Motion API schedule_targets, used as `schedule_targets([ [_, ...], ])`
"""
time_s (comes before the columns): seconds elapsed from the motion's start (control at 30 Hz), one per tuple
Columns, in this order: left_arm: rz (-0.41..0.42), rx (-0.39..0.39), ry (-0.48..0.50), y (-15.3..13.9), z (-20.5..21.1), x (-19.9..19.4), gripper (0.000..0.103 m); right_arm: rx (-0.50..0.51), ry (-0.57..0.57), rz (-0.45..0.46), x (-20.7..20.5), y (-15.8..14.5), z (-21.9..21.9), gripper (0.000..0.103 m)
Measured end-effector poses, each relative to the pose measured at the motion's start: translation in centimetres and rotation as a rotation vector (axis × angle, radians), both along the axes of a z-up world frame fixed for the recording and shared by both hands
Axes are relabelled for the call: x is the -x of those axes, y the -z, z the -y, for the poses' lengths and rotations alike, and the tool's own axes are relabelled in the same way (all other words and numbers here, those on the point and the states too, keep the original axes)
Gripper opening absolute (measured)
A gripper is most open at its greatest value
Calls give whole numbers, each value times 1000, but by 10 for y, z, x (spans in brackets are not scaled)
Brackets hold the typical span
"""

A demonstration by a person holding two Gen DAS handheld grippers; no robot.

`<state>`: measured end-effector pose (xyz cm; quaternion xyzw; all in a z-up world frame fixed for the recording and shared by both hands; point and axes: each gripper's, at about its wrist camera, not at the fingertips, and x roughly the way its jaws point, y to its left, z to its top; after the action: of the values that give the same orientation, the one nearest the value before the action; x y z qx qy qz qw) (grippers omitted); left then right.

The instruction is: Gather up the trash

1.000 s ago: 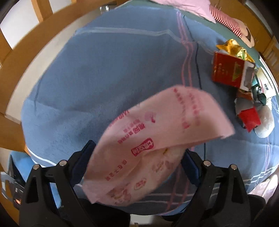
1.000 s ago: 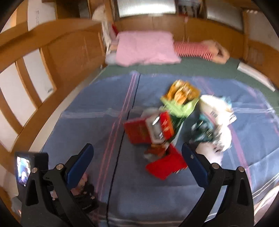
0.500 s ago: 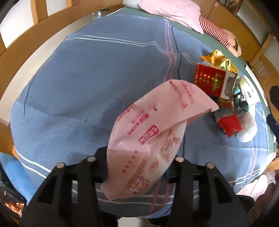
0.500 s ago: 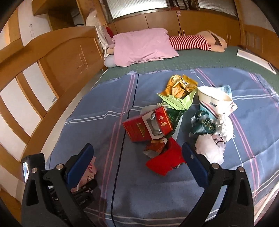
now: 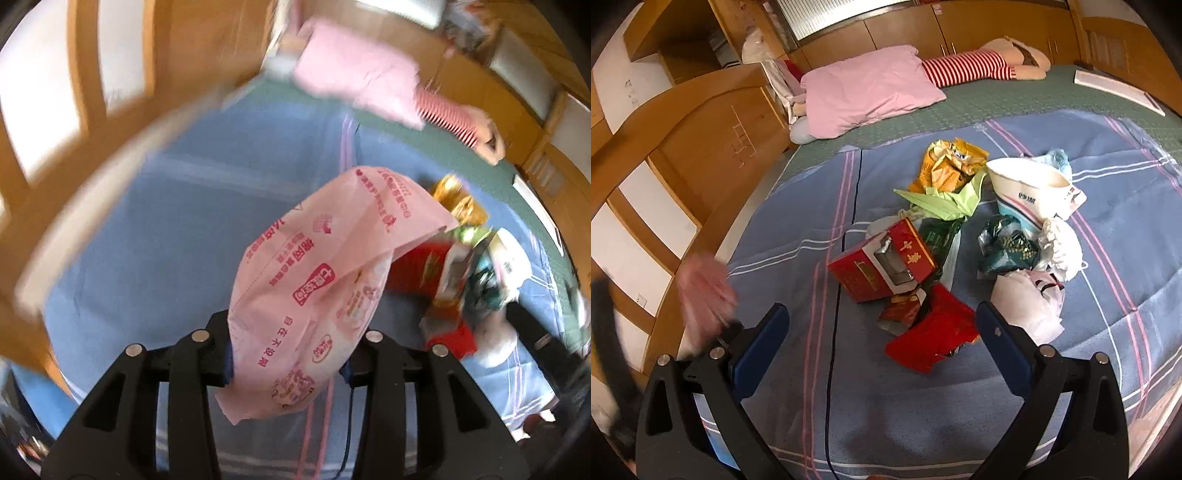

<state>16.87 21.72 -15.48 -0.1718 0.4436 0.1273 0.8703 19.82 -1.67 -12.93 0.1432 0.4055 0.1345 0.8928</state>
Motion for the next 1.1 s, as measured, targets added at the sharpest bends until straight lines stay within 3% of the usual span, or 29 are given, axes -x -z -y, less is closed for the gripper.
schedule_targets([
  [0.07, -22, 57, 7, 8, 0, -3, 42, -1, -1, -13, -1, 2, 0, 100],
  [0.2, 20, -20, 30, 0, 6, 4, 45, -7, -13, -27, -2, 5, -3, 98],
  [0.37, -3, -1, 37, 6, 7, 4, 45, 22, -19, -21, -1, 5, -8, 91],
  [0.4, 0, 0, 36, 4, 6, 4, 45, 28, -14, -14, 0, 4, -8, 85],
  [0.5, 8, 10, 12, 6, 4, 5, 45, 64, 78, 19, 1, -2, 6, 75],
  [0.63, 1, 27, -22, 8, -7, 8, 45, 144, 244, 26, -1, -5, 30, 74],
  [0.73, 0, 31, -19, 8, -7, 7, 45, 122, 243, -121, -17, 16, 39, 74],
  [0.83, -3, 32, -2, 8, -2, 4, 45, 83, 208, -200, -27, 31, 40, 74],
  [0.97, -8, 30, 5, 10, 2, 3, 45, 73, 198, -186, -27, 31, 39, 74],
  [1.03, -12, 31, 4, 11, 2, 3, 45, 81, 302, -120, -19, 20, 53, 74],
  [1.1, -12, 30, 3, 11, 1, 3, 45, 90, 384, -136, -18, 22, 66, 74],
])
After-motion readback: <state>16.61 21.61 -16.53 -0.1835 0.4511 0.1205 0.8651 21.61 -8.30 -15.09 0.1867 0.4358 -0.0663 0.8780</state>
